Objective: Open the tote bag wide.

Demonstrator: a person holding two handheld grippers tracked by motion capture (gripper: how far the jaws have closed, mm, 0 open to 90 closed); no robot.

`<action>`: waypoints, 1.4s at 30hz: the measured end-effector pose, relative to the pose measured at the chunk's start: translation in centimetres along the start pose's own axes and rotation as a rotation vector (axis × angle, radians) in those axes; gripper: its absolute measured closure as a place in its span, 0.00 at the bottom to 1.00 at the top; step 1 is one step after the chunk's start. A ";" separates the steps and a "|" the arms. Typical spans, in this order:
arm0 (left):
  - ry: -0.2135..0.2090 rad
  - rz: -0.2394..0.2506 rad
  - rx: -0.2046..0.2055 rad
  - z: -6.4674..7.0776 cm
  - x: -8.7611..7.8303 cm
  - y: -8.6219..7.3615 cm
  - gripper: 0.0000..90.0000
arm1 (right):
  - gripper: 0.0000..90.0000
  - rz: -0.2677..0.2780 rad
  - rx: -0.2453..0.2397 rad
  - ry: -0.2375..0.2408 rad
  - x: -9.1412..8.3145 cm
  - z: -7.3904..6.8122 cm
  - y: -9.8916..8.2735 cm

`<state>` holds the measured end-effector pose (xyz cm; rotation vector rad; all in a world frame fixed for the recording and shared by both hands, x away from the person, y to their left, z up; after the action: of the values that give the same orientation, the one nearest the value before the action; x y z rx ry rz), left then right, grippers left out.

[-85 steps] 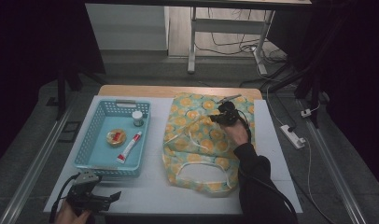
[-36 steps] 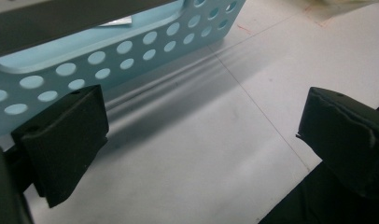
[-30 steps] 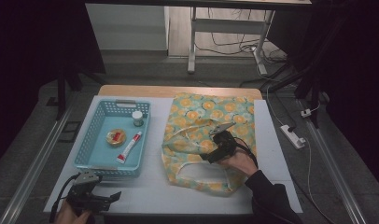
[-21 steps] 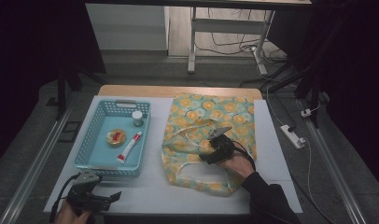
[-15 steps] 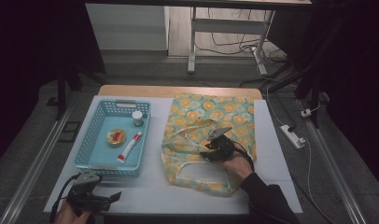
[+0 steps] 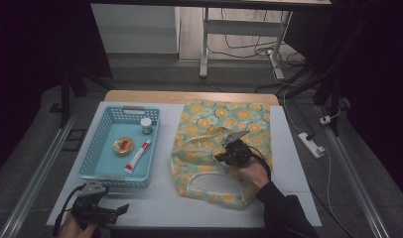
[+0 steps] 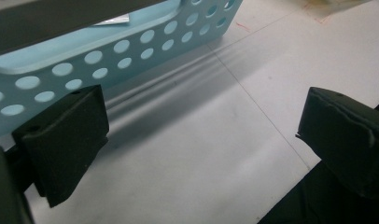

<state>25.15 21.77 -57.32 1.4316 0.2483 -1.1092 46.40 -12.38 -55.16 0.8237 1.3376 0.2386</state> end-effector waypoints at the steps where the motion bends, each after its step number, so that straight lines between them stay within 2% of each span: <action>1: -0.001 0.000 0.000 0.0 0.0 0.0 0.02 | 1.00 0.022 0.025 0.010 -0.6 0.1 0.5; 4: -0.001 -0.002 -0.002 0.0 0.0 0.0 0.02 | 1.00 0.037 0.046 0.033 -1.3 -0.1 1.2; 10: 0.000 -0.004 -0.003 0.0 0.1 0.0 0.03 | 1.00 0.044 0.055 0.034 -1.8 -0.1 1.9; 14: -0.005 -0.003 -0.003 0.0 0.1 0.0 0.03 | 1.00 0.074 0.033 0.023 -2.2 0.2 2.8; 26: -0.008 -0.007 -0.007 -0.1 0.1 0.0 0.03 | 1.00 0.152 0.035 0.004 -4.2 0.6 5.2; 30: -0.008 -0.005 -0.008 0.0 0.1 0.0 0.03 | 1.00 0.157 0.032 0.002 -4.7 0.4 5.9; 35: -0.008 -0.005 -0.009 -0.1 0.1 0.0 0.03 | 1.00 0.148 0.052 0.015 -5.0 0.6 6.8; 42: -0.007 -0.002 -0.010 0.0 0.1 0.0 0.03 | 1.00 0.170 0.064 0.015 -5.9 0.9 7.9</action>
<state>25.22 21.77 -57.35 1.4188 0.2495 -1.1131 48.06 -10.64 -45.56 0.9926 1.2958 0.3376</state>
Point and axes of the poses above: each handheld gripper's, and its own axes: x roughly forward along the jaws, y roughly out of its top, z roughly to its right, the point moved 7 cm from there along x, roughly forward along the jaws, and after that the axes turned 2 degrees about -x, right-handed, at the moved point
